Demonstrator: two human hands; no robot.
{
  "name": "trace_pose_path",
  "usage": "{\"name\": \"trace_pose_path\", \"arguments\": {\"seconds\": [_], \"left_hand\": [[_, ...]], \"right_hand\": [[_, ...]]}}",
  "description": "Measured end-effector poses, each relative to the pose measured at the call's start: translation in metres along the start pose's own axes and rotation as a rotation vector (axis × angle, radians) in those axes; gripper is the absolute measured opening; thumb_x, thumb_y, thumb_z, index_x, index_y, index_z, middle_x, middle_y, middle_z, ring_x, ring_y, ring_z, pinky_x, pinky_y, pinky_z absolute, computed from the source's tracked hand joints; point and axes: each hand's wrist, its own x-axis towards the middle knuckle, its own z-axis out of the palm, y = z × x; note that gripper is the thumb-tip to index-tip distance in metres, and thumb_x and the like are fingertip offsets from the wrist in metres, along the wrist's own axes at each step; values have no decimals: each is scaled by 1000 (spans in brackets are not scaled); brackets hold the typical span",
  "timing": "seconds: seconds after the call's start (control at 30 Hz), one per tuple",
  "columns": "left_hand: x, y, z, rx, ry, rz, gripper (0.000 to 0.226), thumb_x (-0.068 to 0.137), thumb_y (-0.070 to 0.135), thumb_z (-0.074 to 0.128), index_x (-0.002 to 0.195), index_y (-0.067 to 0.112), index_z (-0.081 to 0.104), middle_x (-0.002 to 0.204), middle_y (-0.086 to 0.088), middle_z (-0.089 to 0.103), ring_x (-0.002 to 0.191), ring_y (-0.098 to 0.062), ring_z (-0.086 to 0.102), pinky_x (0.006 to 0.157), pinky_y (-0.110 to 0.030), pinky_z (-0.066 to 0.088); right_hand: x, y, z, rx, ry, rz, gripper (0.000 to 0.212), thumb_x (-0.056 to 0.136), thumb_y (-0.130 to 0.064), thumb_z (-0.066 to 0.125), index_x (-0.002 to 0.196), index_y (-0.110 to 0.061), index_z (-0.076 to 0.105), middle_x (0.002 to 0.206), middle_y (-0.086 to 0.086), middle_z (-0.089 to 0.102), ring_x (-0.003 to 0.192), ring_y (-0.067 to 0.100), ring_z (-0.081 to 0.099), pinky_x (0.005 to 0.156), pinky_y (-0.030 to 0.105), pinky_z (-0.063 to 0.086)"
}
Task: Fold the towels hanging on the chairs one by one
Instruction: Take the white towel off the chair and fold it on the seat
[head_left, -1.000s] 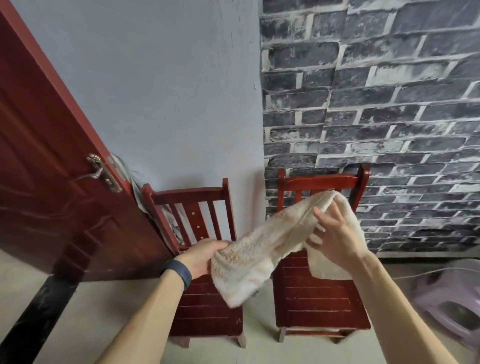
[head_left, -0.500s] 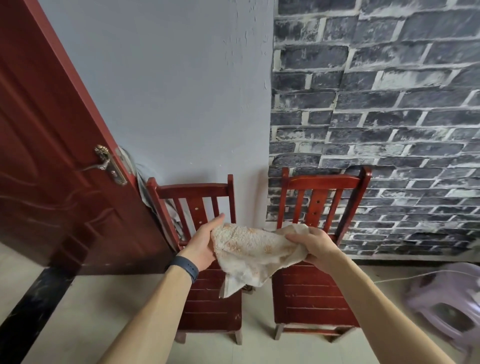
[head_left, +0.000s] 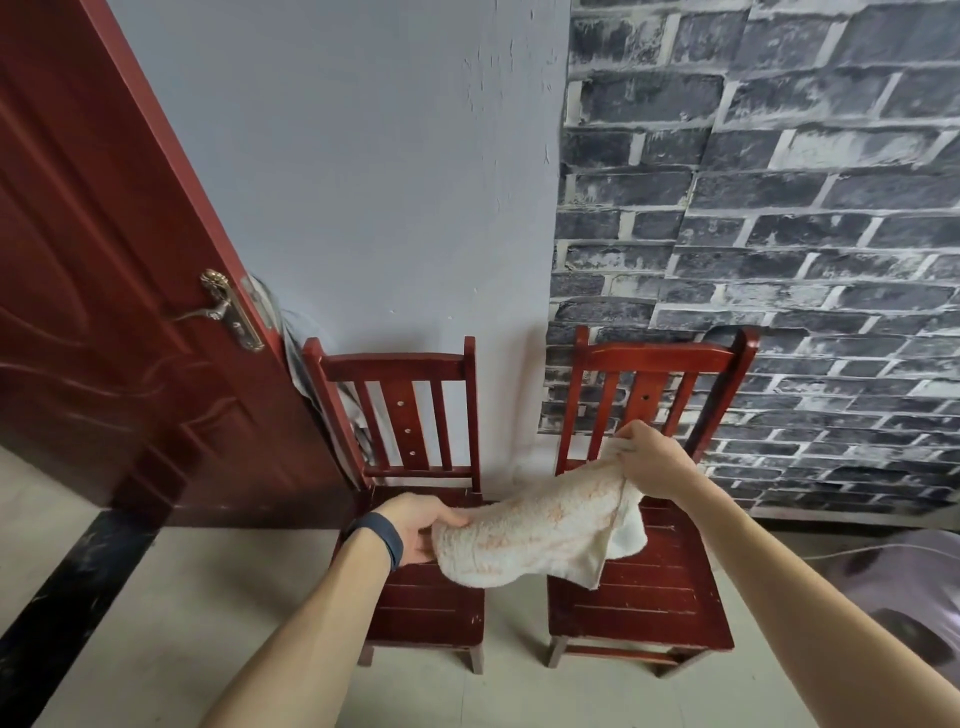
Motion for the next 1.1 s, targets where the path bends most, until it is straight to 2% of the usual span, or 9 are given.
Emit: {"name": "trace_pose_path", "arguments": {"seconds": [0.17, 0.27, 0.33, 0.53, 0.63, 0.77, 0.9, 1.0, 1.1], "left_hand": [[2, 0, 5, 3, 23, -37, 37, 77, 14, 79, 112, 11, 67, 112, -5, 69, 104, -23, 63, 86, -36, 53], [-2, 9, 3, -59, -47, 12, 38, 73, 20, 84, 106, 19, 65, 101, 0, 66, 93, -15, 53, 68, -28, 38], [-1, 14, -1, -154, -95, 75, 41, 74, 12, 82, 107, 27, 64, 97, 0, 65, 90, -15, 50, 63, -27, 33], [2, 27, -11, -463, -55, 267, 28, 86, 26, 69, 111, 14, 66, 117, -3, 68, 112, -20, 57, 105, -39, 35], [4, 27, -21, -293, 131, 380, 22, 85, 26, 74, 105, 18, 66, 115, -3, 68, 115, -22, 57, 106, -41, 38], [5, 20, -38, -139, 423, 576, 23, 73, 23, 85, 93, 26, 75, 107, -4, 72, 109, -23, 63, 103, -41, 46], [1, 5, -31, -305, 415, 572, 28, 76, 8, 81, 98, 24, 75, 104, -1, 73, 96, -18, 67, 76, -28, 50], [3, -12, -26, -444, 244, 428, 44, 80, -6, 72, 110, 25, 74, 112, -5, 69, 66, -8, 49, 50, -19, 33], [-1, -31, -22, -472, 227, 325, 44, 86, -7, 62, 120, 20, 69, 108, -1, 67, 58, -6, 45, 52, -19, 35]], "right_hand": [[4, 9, 3, -238, 135, 34, 27, 99, -8, 41, 126, -2, 44, 86, 10, 60, 79, 31, 58, 63, 34, 40], [8, 17, 5, -207, 182, 145, 18, 101, -17, 44, 106, -2, 53, 101, 18, 67, 82, 32, 59, 65, 34, 39], [12, 25, 5, -191, 180, 151, 24, 101, -25, 46, 93, -7, 59, 91, 13, 68, 73, 27, 57, 64, 32, 43], [28, 41, 20, 548, 191, 316, 26, 104, -29, 45, 115, -13, 62, 97, 7, 69, 88, 31, 70, 72, 36, 54], [34, 38, 28, 872, 195, 396, 27, 106, -28, 44, 124, -16, 60, 95, 4, 65, 82, 25, 66, 85, 46, 58], [40, 37, 38, 588, 309, 358, 37, 104, -26, 45, 134, -9, 56, 113, 15, 66, 98, 33, 62, 80, 37, 51], [39, 40, 62, 518, 329, 353, 30, 102, -32, 49, 124, -13, 60, 114, 18, 67, 90, 32, 58, 76, 33, 44], [37, 52, 88, 473, 284, 394, 29, 101, -33, 52, 116, -12, 64, 111, 19, 69, 98, 37, 63, 84, 37, 50], [31, 62, 108, 525, 160, 389, 28, 98, -30, 55, 118, -15, 67, 114, 13, 70, 97, 30, 64, 86, 35, 52]]}}
